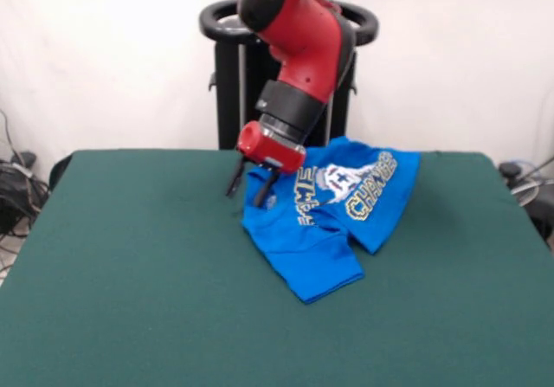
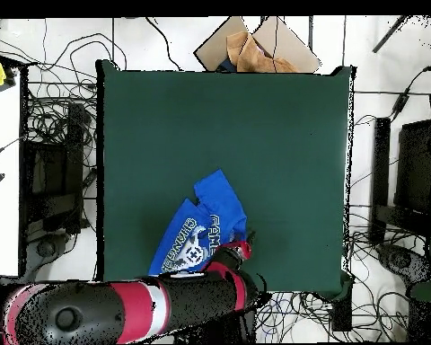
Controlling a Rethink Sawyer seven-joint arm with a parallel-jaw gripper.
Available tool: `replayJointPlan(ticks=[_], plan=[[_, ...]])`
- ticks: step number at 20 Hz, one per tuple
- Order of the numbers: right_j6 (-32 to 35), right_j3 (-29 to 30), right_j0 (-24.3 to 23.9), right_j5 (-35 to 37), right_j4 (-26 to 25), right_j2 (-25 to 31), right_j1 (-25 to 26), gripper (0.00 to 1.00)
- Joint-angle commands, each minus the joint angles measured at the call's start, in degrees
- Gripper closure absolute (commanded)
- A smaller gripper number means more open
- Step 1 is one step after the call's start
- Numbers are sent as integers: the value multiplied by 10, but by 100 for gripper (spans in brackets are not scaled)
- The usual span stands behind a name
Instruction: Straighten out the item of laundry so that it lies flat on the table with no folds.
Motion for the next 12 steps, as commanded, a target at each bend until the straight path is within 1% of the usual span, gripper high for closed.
replayJointPlan(ticks=[1,6,12], plan=[[-19,-191,-73,16,-56,43,75,0],[-17,-262,-122,44,-173,61,62,0],[2,-282,-141,84,-257,72,34,0]])
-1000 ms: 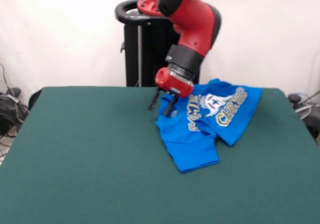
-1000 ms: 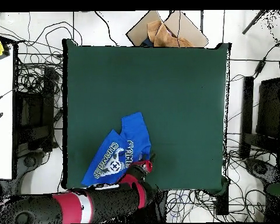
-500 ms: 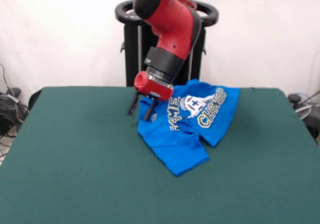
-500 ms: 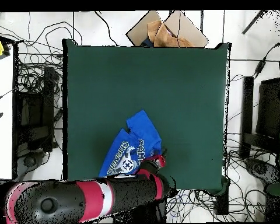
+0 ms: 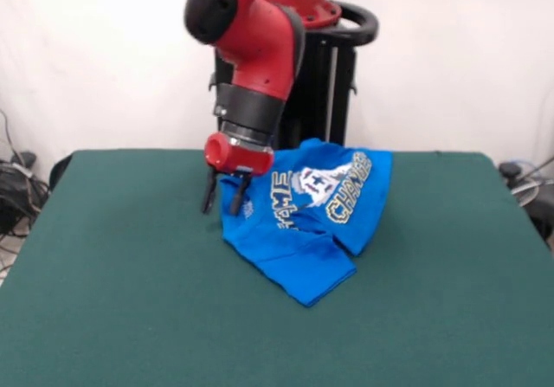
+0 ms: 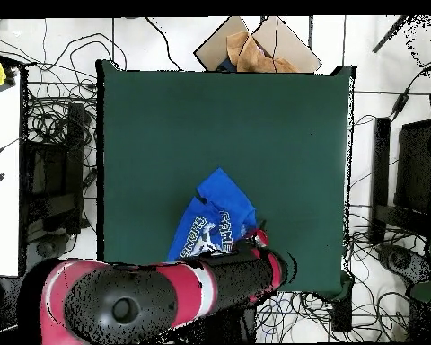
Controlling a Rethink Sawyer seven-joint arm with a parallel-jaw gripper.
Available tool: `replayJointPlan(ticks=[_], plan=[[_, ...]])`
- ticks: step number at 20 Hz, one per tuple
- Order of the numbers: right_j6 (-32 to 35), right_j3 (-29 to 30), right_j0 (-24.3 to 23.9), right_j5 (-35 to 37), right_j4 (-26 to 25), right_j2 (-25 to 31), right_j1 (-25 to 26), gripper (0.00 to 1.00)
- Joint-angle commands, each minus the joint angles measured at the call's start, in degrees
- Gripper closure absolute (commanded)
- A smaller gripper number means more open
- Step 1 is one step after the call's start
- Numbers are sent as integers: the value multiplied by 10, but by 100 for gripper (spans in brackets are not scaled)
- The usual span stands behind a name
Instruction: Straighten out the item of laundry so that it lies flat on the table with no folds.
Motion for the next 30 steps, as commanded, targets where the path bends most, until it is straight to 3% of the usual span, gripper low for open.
replayJointPlan(ticks=[1,4,9,18,21,26,30], plan=[[6,-187,-46,103,-40,85,44,0],[16,-188,-51,127,-82,87,23,0],[46,-202,-80,185,-201,118,-18,0],[50,-222,-117,197,-273,115,-31,0],[74,-213,-128,214,-320,131,-56,0],[104,-138,-147,286,-363,208,-131,0],[50,-30,-213,386,-337,322,-242,0]])
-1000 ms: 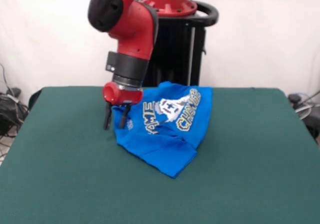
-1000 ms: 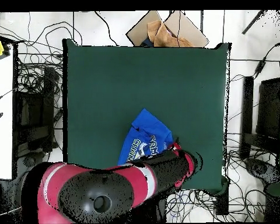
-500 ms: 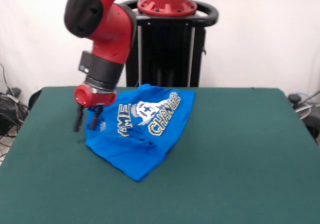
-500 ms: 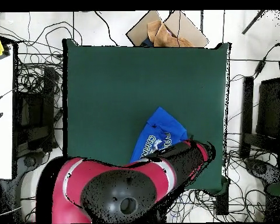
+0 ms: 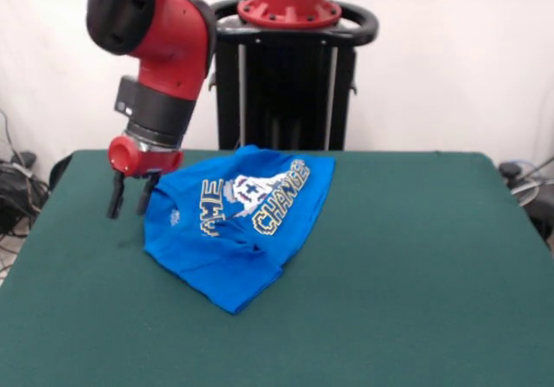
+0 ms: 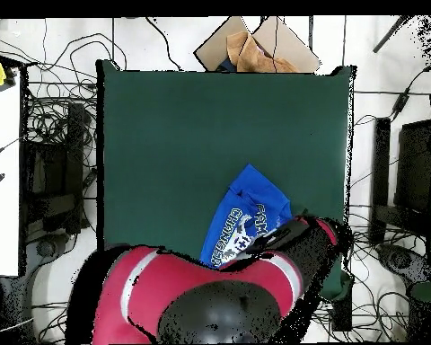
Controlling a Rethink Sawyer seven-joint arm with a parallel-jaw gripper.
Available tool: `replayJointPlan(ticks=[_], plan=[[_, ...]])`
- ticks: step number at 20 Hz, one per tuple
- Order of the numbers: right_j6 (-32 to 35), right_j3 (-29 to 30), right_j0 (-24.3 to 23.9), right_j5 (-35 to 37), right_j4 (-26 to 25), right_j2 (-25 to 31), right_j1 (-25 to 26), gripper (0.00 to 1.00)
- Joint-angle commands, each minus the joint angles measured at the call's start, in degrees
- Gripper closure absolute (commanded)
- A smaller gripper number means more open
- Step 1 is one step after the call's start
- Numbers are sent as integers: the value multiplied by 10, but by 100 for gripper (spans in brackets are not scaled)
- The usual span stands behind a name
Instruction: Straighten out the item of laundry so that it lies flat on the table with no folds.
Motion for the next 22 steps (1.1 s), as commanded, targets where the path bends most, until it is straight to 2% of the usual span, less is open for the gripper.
replayJointPlan(ticks=[1,4,7,12,17,22], plan=[[27,122,-82,193,23,254,-161,0],[-25,189,-138,255,79,332,-218,0],[-25,220,-164,269,111,379,-221,0],[19,226,-144,263,137,384,-196,0],[77,238,-132,209,163,383,-184,0],[132,235,-70,148,205,347,-149,0]])
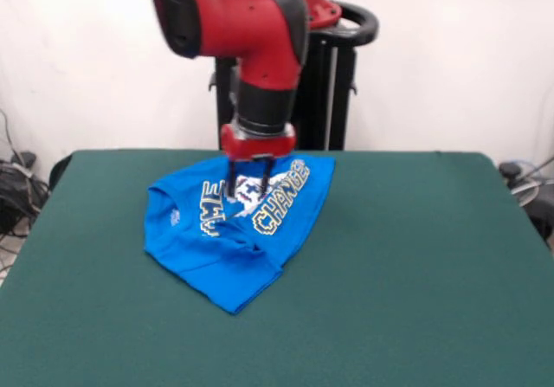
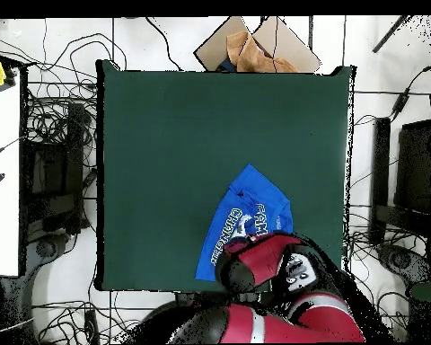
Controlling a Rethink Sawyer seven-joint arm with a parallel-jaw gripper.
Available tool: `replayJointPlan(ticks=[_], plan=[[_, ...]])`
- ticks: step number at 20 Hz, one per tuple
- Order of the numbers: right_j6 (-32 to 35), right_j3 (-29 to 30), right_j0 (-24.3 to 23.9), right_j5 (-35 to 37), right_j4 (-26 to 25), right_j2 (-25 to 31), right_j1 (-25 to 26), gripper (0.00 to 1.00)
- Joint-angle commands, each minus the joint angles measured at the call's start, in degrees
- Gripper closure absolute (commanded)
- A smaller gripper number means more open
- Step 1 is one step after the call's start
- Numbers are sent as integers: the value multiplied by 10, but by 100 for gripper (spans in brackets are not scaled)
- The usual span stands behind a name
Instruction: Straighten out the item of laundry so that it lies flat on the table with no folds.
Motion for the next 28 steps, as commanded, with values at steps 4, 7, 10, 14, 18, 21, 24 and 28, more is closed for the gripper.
replayJointPlan(ticks=[4,7,10,14,18,21,24,28], plan=[[138,22,88,-73,99,36,50,0],[127,19,98,-86,118,35,72,0],[130,6,129,-112,140,13,99,0],[130,-29,161,-156,169,-18,157,0],[111,-57,145,-182,173,2,204,0],[105,-57,144,-186,175,5,208,0],[102,-49,143,-176,178,8,199,0],[99,-20,150,-156,182,-7,151,0]])
